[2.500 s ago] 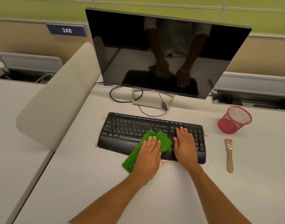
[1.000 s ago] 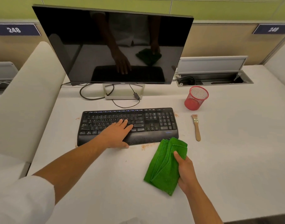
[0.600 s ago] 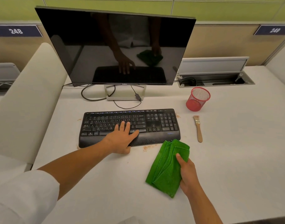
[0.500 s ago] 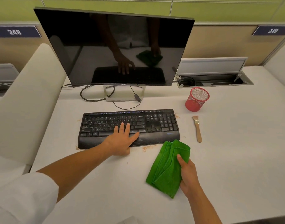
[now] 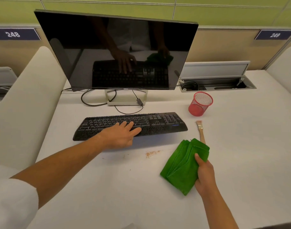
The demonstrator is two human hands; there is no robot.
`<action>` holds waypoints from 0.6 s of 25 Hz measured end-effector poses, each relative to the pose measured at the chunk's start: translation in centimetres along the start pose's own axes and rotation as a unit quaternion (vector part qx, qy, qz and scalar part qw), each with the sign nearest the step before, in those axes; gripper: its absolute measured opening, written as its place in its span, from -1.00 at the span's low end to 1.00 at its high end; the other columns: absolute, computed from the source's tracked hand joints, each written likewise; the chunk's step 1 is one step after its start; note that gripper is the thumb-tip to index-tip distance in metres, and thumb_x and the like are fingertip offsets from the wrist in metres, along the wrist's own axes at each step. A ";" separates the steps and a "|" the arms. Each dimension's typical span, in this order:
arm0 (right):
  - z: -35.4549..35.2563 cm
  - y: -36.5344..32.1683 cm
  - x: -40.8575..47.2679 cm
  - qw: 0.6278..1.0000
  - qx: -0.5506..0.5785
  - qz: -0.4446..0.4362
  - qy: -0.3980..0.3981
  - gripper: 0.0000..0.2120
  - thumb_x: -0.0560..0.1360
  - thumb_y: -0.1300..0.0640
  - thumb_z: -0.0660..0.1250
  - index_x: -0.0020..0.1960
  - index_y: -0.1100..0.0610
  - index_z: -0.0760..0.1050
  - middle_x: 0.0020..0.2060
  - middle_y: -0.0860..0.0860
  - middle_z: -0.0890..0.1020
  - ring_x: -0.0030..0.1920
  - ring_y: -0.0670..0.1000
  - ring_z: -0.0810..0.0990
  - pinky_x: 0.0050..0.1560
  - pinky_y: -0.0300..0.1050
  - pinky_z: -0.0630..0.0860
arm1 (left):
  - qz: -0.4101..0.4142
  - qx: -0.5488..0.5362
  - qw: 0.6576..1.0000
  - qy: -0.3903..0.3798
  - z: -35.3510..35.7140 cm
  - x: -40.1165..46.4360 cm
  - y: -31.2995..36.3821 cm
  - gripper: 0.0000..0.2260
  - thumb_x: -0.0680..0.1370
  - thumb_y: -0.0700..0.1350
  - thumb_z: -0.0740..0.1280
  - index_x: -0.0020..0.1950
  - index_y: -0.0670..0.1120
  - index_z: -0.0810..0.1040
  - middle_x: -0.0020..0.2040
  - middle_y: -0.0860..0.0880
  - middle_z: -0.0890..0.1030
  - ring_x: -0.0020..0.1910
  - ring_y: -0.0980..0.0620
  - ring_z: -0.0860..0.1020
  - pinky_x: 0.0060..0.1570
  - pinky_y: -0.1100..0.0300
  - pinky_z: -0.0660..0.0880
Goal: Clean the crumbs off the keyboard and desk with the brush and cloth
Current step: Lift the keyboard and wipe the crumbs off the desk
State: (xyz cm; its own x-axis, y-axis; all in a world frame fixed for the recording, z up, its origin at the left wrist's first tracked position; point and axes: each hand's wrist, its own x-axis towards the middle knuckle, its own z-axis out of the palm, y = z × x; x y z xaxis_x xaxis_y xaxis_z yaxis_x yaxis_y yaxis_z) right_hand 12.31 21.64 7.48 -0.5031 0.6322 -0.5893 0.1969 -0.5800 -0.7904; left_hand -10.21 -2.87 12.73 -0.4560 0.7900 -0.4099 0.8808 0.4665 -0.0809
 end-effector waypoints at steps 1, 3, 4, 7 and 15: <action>0.2 -0.5 0.3 1.000 -0.012 -0.010 0.002 -0.83 0.64 0.15 0.27 0.18 0.10 0.59 0.07 0.14 0.70 0.08 0.18 0.67 0.15 0.20 0.58 | 0.004 -0.015 1.000 0.023 -0.4 0.1 -0.7 -0.57 0.66 0.01 -0.01 0.52 0.02 -0.02 0.47 -0.25 0.26 0.33 -0.26 0.37 0.27 -0.18 0.40; 0.7 -1.7 0.8 0.999 -0.045 -0.029 0.008 -0.85 0.64 0.15 0.28 0.16 0.09 0.58 0.07 0.14 0.69 0.07 0.18 0.67 0.13 0.20 0.58 | 0.002 -0.063 0.996 0.058 -1.4 0.4 -1.9 -0.64 0.64 -0.02 0.02 0.44 0.05 0.09 0.30 -0.15 0.42 0.16 -0.18 0.49 0.10 -0.13 0.49; 1.0 -2.4 1.2 0.997 -0.065 -0.039 0.012 -0.87 0.65 0.14 0.27 0.14 0.08 0.58 0.06 0.13 0.69 0.05 0.18 0.66 0.10 0.17 0.59 | -0.002 -0.079 0.994 0.070 -1.8 0.5 -2.3 -0.66 0.64 -0.03 0.03 0.42 0.05 0.13 0.25 -0.11 0.46 0.11 -0.16 0.52 0.06 -0.11 0.50; 1.4 -4.4 2.2 0.986 -0.146 -0.073 0.032 -0.89 0.65 0.14 0.27 0.01 0.03 0.56 -0.02 0.10 0.68 -0.01 0.15 0.66 0.03 0.11 0.60 | -0.011 -0.089 0.992 0.093 -2.9 0.6 -3.0 -0.65 0.68 -0.01 0.01 0.48 0.09 0.18 0.27 -0.01 0.48 0.04 -0.12 0.54 0.02 -0.03 0.50; 1.1 -6.9 3.9 0.860 -0.458 -0.195 0.113 -0.83 0.65 0.03 0.21 0.02 0.13 0.45 -0.21 0.04 0.54 -0.10 0.20 0.55 -0.11 0.04 0.43 | -0.048 -0.154 0.985 0.063 -5.1 2.1 -6.4 -0.60 0.64 0.23 0.11 0.46 0.17 0.32 0.19 -0.01 0.59 0.08 -0.08 0.53 0.10 -0.07 0.51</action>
State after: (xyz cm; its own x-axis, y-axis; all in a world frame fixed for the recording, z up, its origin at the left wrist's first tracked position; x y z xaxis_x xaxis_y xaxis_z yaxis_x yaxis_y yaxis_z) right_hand 8.09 27.52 10.84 -0.5261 0.8301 -0.1847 0.6824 0.2826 -0.6741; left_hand -17.42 -2.18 17.06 -0.5647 0.7704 -0.2960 0.7610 0.6248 0.1745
